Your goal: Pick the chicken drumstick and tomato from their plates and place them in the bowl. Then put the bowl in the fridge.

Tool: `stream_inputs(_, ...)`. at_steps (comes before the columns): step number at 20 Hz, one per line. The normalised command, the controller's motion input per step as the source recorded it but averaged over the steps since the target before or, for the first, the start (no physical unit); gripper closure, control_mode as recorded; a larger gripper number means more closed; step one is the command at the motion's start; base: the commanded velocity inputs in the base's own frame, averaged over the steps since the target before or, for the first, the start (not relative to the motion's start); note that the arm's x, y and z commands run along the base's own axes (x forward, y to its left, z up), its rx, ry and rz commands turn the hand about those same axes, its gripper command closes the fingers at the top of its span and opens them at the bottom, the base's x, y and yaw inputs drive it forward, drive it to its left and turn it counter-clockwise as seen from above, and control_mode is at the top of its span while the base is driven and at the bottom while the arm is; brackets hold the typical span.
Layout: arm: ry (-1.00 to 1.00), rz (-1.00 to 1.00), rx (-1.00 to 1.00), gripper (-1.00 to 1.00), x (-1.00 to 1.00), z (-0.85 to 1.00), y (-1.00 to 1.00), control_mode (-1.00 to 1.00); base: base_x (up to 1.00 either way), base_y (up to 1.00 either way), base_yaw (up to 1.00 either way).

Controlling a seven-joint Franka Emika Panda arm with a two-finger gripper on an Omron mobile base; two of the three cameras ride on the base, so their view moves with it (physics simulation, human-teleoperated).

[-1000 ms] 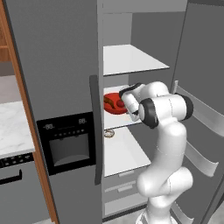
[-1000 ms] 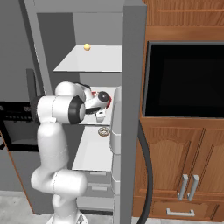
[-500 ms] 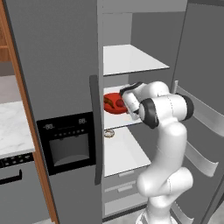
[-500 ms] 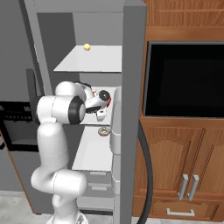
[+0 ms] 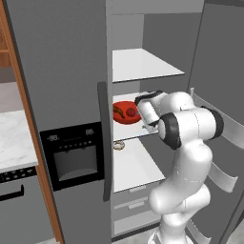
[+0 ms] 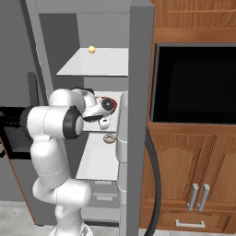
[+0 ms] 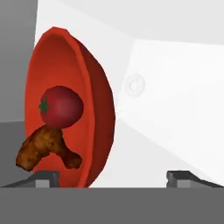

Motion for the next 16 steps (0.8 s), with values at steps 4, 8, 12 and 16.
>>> stream_inputs(4, 0.01, 0.00, -0.02, -1.00, -0.59, 0.36, 0.00, -1.00, 0.00, 0.00, 0.00)
stream_inputs(8, 0.06, 0.00, -0.03, -1.00, -0.57, 0.45, 0.00, -1.00, 0.00, 0.00, 0.00)
stream_inputs(12, 0.03, 0.00, -0.07, -1.00, -0.53, 0.57, 0.01, -1.00, 0.00, 0.00, 0.00)
stream_inputs(16, 0.01, 0.00, -0.12, -1.00, -0.53, 0.62, 0.02, -1.00, 0.00, 0.00, 0.00)
